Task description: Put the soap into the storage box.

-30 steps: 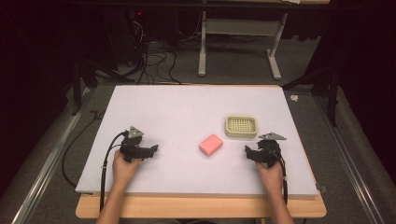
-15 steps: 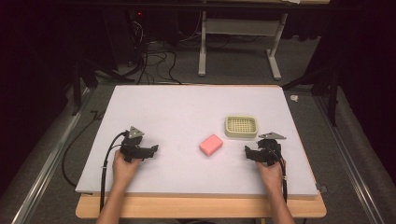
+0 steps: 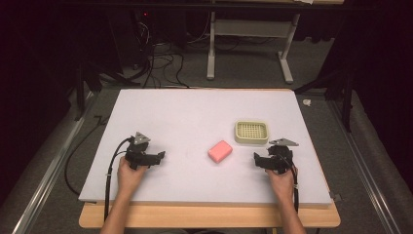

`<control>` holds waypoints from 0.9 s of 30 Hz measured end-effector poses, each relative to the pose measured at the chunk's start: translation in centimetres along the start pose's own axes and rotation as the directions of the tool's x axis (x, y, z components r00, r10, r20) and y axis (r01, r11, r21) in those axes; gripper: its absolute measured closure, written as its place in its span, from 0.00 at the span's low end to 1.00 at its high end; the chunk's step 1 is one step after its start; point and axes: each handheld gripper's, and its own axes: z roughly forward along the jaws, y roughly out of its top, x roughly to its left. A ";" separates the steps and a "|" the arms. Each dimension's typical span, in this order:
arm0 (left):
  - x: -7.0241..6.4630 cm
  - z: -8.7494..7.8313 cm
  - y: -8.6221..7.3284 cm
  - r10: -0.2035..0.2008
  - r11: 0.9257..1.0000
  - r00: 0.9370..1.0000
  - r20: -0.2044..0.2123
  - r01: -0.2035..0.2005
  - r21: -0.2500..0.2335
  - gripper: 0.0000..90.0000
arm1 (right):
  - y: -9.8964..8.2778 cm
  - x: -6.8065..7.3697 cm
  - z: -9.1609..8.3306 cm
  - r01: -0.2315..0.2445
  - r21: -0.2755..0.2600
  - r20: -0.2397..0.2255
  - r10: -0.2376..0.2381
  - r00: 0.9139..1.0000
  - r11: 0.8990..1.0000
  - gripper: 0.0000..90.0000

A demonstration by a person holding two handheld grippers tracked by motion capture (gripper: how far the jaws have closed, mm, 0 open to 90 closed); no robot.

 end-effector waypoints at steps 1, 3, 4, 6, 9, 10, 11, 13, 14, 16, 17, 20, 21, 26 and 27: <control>0.0 0.0 0.0 0.000 1.000 1.000 0.000 0.000 0.000 0.20 | 0.0 0.1 -0.1 0.003 -0.007 -0.004 -0.003 1.000 1.000 0.17; 0.0 0.0 0.0 0.000 1.000 1.000 0.000 0.000 0.000 0.20 | 0.0 0.2 -0.4 0.014 -0.009 -0.016 -0.014 1.000 1.000 0.17; 0.0 0.0 0.0 0.000 1.000 1.000 0.000 0.000 0.000 0.20 | 0.0 0.4 -0.5 0.015 -0.012 -0.021 -0.015 1.000 1.000 0.17; 0.0 0.0 0.0 0.000 1.000 1.000 0.000 0.000 0.000 0.20 | 0.0 0.6 -0.8 0.029 -0.023 -0.031 -0.029 0.999 0.999 0.17; 0.0 0.0 0.0 0.000 1.000 1.000 0.000 0.000 0.000 0.20 | 0.0 1.0 -1.3 0.031 -0.039 -0.052 -0.033 0.998 0.999 0.17; 0.0 0.0 0.0 0.000 1.000 1.000 0.000 0.000 0.000 0.20 | 0.0 1.1 -1.4 0.038 -0.042 -0.058 -0.040 0.998 0.998 0.17; 0.0 0.0 0.0 0.000 1.000 1.000 0.000 0.000 0.000 0.20 | 0.0 1.2 -1.5 0.038 -0.043 -0.063 -0.041 0.997 0.998 0.17; 0.0 0.0 0.0 0.000 1.000 1.000 0.000 0.000 0.000 0.20 | -0.1 1.5 -1.6 0.044 -0.045 -0.072 -0.047 0.996 0.998 0.16; 0.0 0.0 0.0 0.000 1.000 1.000 0.000 0.000 0.000 0.20 | -0.1 1.6 -1.7 0.046 -0.046 -0.077 -0.049 0.996 0.998 0.16; 0.0 0.0 0.0 0.000 1.000 1.000 0.000 0.000 0.000 0.20 | -0.1 1.8 -1.8 0.052 -0.052 -0.084 -0.057 0.995 0.997 0.16; 0.0 0.0 0.0 0.000 1.000 1.000 0.000 0.000 0.000 0.20 | -0.1 1.9 -1.9 0.055 -0.055 -0.091 -0.060 0.994 0.997 0.16; 0.0 0.0 0.0 0.000 1.000 1.000 0.000 0.000 0.000 0.20 | -0.1 2.2 -2.0 0.059 -0.067 -0.107 -0.066 0.992 0.996 0.16; 0.0 0.0 0.0 0.000 1.000 1.000 0.000 0.000 0.000 0.20 | 0.0 2.4 -2.1 0.063 -0.076 -0.124 -0.072 0.990 0.995 0.16; 0.0 0.0 0.0 0.000 1.000 1.000 0.000 0.000 0.000 0.20 | 0.2 3.2 -2.1 0.089 -0.078 -0.149 -0.100 0.984 0.993 0.16; 0.0 0.0 0.0 0.000 1.000 1.000 0.000 0.000 0.000 0.20 | 0.2 3.3 -2.1 0.091 -0.078 -0.153 -0.102 0.983 0.993 0.16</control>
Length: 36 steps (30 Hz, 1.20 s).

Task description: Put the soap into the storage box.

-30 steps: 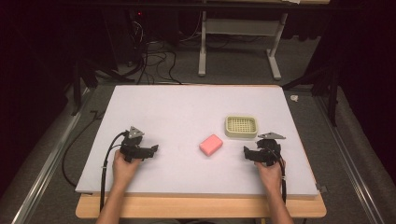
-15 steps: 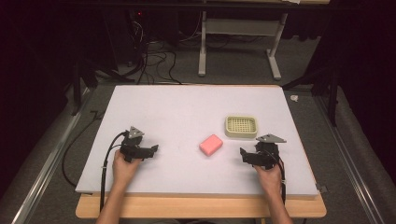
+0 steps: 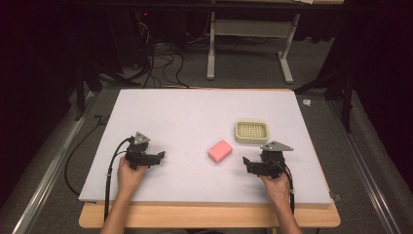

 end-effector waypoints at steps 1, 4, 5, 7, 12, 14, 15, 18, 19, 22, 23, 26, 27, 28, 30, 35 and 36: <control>0.0 0.0 0.0 0.000 1.000 1.000 0.000 0.000 0.000 0.20 | 0.1 0.2 0.0 0.001 0.000 -0.004 -0.001 1.000 1.000 0.16; 0.0 0.0 0.0 0.000 1.000 1.000 0.000 0.000 0.000 0.20 | 0.2 0.6 0.1 0.015 -0.001 -0.012 -0.015 1.000 1.000 0.16; 0.0 0.0 0.0 0.000 1.000 1.000 0.000 0.000 0.000 0.20 | 0.3 0.7 0.1 0.018 -0.002 -0.015 -0.018 1.000 1.000 0.16; 0.0 0.0 0.0 0.000 1.000 1.000 0.000 0.000 0.000 0.20 | 0.4 1.0 0.2 0.022 -0.006 -0.020 -0.023 1.000 1.000 0.15; 0.0 0.0 0.0 0.000 1.000 1.000 0.000 0.000 0.000 0.20 | 0.7 1.5 0.3 0.032 -0.014 -0.036 -0.032 0.999 0.999 0.15; 0.0 0.0 0.0 0.000 1.000 1.000 -0.001 0.000 0.000 0.20 | 0.8 1.8 0.4 0.036 -0.015 -0.043 -0.037 0.998 0.999 0.15; 0.0 0.0 0.0 0.000 1.000 1.000 0.000 0.000 -0.001 0.20 | 0.9 1.9 0.4 0.038 -0.014 -0.044 -0.039 0.998 0.999 0.15; 0.0 0.0 0.0 0.000 1.000 1.000 0.000 0.000 -0.002 0.20 | 1.1 2.3 0.6 0.047 -0.014 -0.054 -0.047 0.997 0.999 0.15; 0.0 0.0 0.0 0.000 1.000 1.000 0.000 0.000 -0.002 0.20 | 1.1 2.3 0.6 0.047 -0.014 -0.054 -0.047 0.997 0.999 0.15; 0.0 0.0 0.0 0.000 1.000 1.000 -0.001 0.000 -0.001 0.20 | 1.4 2.7 0.8 0.053 -0.015 -0.065 -0.054 0.996 0.999 0.15; 0.0 0.0 0.0 0.000 1.000 1.000 0.000 0.000 -0.001 0.20 | 1.5 2.7 0.9 0.056 -0.017 -0.067 -0.057 0.996 0.998 0.15; 0.0 0.0 0.0 0.000 1.000 1.000 0.000 0.000 -0.001 0.20 | 1.8 3.0 1.0 0.061 -0.014 -0.073 -0.062 0.995 0.998 0.15; 0.0 0.0 0.0 0.000 1.000 1.000 0.000 0.000 0.000 0.20 | 1.8 3.1 1.1 0.064 -0.017 -0.073 -0.065 0.995 0.998 0.15; 0.0 0.0 0.0 0.000 1.000 1.000 -0.001 0.000 -0.001 0.20 | 1.9 3.2 1.1 0.066 -0.019 -0.074 -0.067 0.995 0.998 0.15; 0.0 0.0 0.0 0.001 1.000 1.000 -0.001 -0.001 -0.001 0.20 | 2.1 3.3 1.2 0.071 -0.016 -0.078 -0.072 0.994 0.997 0.15; 0.0 0.0 0.0 0.000 1.000 1.000 0.000 0.000 -0.001 0.20 | 2.5 3.8 1.4 0.089 -0.014 -0.082 -0.089 0.993 0.996 0.14; 0.0 0.0 0.0 0.000 1.000 1.000 0.000 0.000 -0.001 0.20 | 2.6 3.9 1.5 0.090 -0.012 -0.083 -0.091 0.992 0.996 0.14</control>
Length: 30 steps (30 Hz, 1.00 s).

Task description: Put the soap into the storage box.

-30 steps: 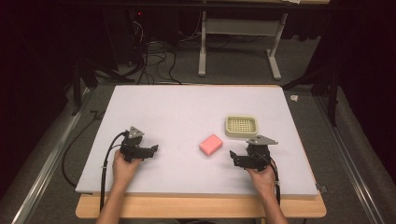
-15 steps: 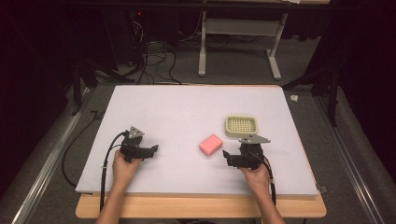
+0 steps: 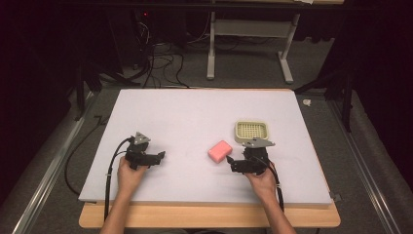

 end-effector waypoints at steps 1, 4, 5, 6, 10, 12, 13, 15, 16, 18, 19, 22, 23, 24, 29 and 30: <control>0.0 0.0 0.0 0.000 1.000 1.000 0.000 0.000 0.000 0.20 | 0.0 0.0 0.0 0.000 0.000 0.000 0.000 1.000 1.000 0.14; 0.0 0.0 0.0 0.001 1.000 1.000 0.000 -0.001 0.001 0.20 | 0.4 0.3 0.3 0.008 0.005 -0.010 -0.007 1.000 1.000 0.14; 0.0 0.0 0.0 0.000 1.000 1.000 0.000 0.000 0.000 0.20 | 0.5 0.3 0.4 0.005 0.007 -0.013 -0.005 1.000 1.000 0.13; 0.0 0.0 0.0 0.001 1.000 1.000 0.000 -0.001 0.001 0.20 | 0.6 0.4 0.5 0.009 0.011 -0.014 -0.009 1.000 1.000 0.13; 0.0 0.0 0.0 0.000 1.000 1.000 0.000 0.000 0.000 0.20 | 0.9 0.7 1.0 0.010 0.006 -0.021 -0.010 1.000 1.000 0.13; 0.0 0.0 0.0 0.000 1.000 1.000 0.000 0.000 0.000 0.20 | 0.9 0.8 1.2 0.014 0.010 -0.023 -0.014 1.000 1.000 0.13; 0.0 0.0 0.0 0.000 1.000 1.000 0.000 0.000 0.000 0.20 | 0.9 0.8 1.2 0.014 0.010 -0.023 -0.014 1.000 1.000 0.13; 0.0 0.0 0.0 0.001 1.000 1.000 -0.001 -0.001 0.002 0.20 | 1.2 0.9 1.6 0.015 0.021 -0.025 -0.014 1.000 1.000 0.13; 0.0 0.0 0.0 0.000 1.000 1.000 0.000 0.000 0.001 0.20 | 1.3 1.0 1.6 0.018 0.019 -0.026 -0.018 0.999 1.000 0.13; 0.0 0.0 0.0 0.000 1.000 1.000 -0.001 0.000 0.002 0.20 | 1.6 1.1 1.7 0.026 0.017 -0.028 -0.026 0.999 1.000 0.13; 0.0 0.0 0.0 0.001 1.000 1.000 0.000 -0.001 0.002 0.20 | 1.7 1.2 1.8 0.029 0.014 -0.029 -0.029 0.999 0.999 0.13; 0.0 0.0 0.0 0.001 1.000 1.000 0.000 -0.001 0.002 0.20 | 2.1 1.5 2.1 0.040 0.019 -0.028 -0.040 0.999 0.999 0.13; 0.0 0.0 0.0 0.001 1.000 1.000 -0.001 -0.001 0.002 0.20 | 2.2 1.6 2.2 0.045 0.016 -0.028 -0.044 0.999 0.999 0.13; 0.0 0.0 0.0 0.001 1.000 1.000 -0.001 -0.001 0.002 0.20 | 2.2 1.6 2.2 0.045 0.016 -0.028 -0.044 0.999 0.999 0.13; 0.0 0.0 0.0 0.000 1.000 1.000 0.000 0.000 0.002 0.20 | 2.4 2.0 3.1 0.060 0.018 -0.022 -0.059 0.998 0.998 0.13; 0.0 0.0 0.0 0.000 1.000 1.000 0.000 0.000 0.001 0.20 | 2.4 2.1 3.3 0.065 0.021 -0.016 -0.064 0.998 0.998 0.13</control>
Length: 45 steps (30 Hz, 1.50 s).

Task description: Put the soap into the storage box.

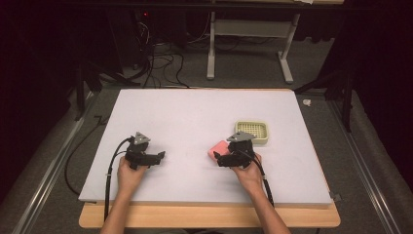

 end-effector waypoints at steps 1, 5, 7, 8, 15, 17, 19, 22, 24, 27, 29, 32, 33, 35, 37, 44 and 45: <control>0.0 0.0 0.0 0.000 1.000 1.000 0.000 0.000 0.000 0.20 | 0.0 0.0 0.1 0.008 0.000 0.005 -0.008 1.000 1.000 0.13; 0.0 0.0 0.0 0.000 1.000 1.000 0.000 0.000 0.000 0.20 | 0.1 0.1 0.6 0.004 0.002 0.004 -0.004 1.000 1.000 0.13; 0.0 0.0 0.0 0.000 1.000 1.000 0.000 0.000 0.000 0.20 | 0.1 0.1 0.8 0.004 0.009 0.002 -0.004 1.000 1.000 0.13; 0.0 0.0 0.0 0.000 1.000 1.000 0.000 0.000 0.000 0.20 | 0.1 0.1 0.9 0.004 0.011 0.002 -0.004 1.000 1.000 0.13; 0.0 0.0 0.0 0.001 1.000 1.000 0.000 -0.001 0.000 0.20 | 0.0 0.1 1.4 -0.009 0.021 -0.014 0.009 1.000 1.000 0.13; 0.0 0.0 0.0 0.001 1.000 1.000 0.000 -0.001 0.000 0.20 | 0.0 0.1 1.7 -0.015 0.025 -0.023 0.015 1.000 1.000 0.13; 0.0 0.0 0.0 0.001 1.000 1.000 0.000 -0.001 -0.001 0.20 | -0.1 0.1 1.9 -0.018 0.025 -0.027 0.019 0.999 1.000 0.13; 0.0 0.0 0.0 0.001 1.000 1.000 0.001 -0.001 0.000 0.20 | -0.2 0.1 2.5 -0.010 0.048 -0.031 0.012 0.999 0.999 0.12; 0.0 0.0 0.0 0.001 1.000 1.000 0.000 -0.001 0.000 0.20 | -0.2 0.1 2.7 -0.014 0.054 -0.031 0.015 0.999 0.998 0.12; 0.0 0.0 0.0 0.001 1.000 1.000 0.000 -0.001 0.000 0.20 | -0.4 0.2 3.4 -0.010 0.067 -0.027 0.012 1.000 0.998 0.12; 0.0 0.0 0.0 0.002 1.000 1.000 0.000 -0.002 0.000 0.20 | -0.5 0.3 3.6 -0.009 0.077 -0.024 0.011 1.000 0.997 0.12; 0.0 0.0 0.0 0.002 1.000 1.000 0.000 -0.002 0.001 0.20 | -0.5 0.3 3.9 -0.008 0.084 -0.021 0.010 1.000 0.996 0.12; 0.0 0.0 0.0 0.002 1.000 1.000 0.000 -0.002 0.001 0.20 | -0.6 0.3 4.0 -0.009 0.089 -0.018 0.011 1.000 0.996 0.12; 0.0 0.0 0.0 0.002 1.000 1.000 0.000 -0.002 0.000 0.20 | -0.6 0.3 4.1 -0.008 0.097 -0.019 0.010 1.000 0.995 0.12; 0.0 0.0 0.0 0.002 1.000 1.000 -0.001 -0.002 0.001 0.20 | -0.7 0.4 4.2 -0.010 0.097 -0.017 0.012 1.000 0.995 0.13; 0.0 0.0 0.0 0.001 1.000 1.000 0.000 -0.001 0.001 0.20 | -0.9 0.5 4.5 -0.012 0.100 -0.011 0.014 1.000 0.995 0.12; 0.0 0.0 0.0 0.001 1.000 1.000 0.001 -0.001 0.000 0.20 | -0.9 0.5 4.5 -0.012 0.097 -0.006 0.013 1.000 0.995 0.12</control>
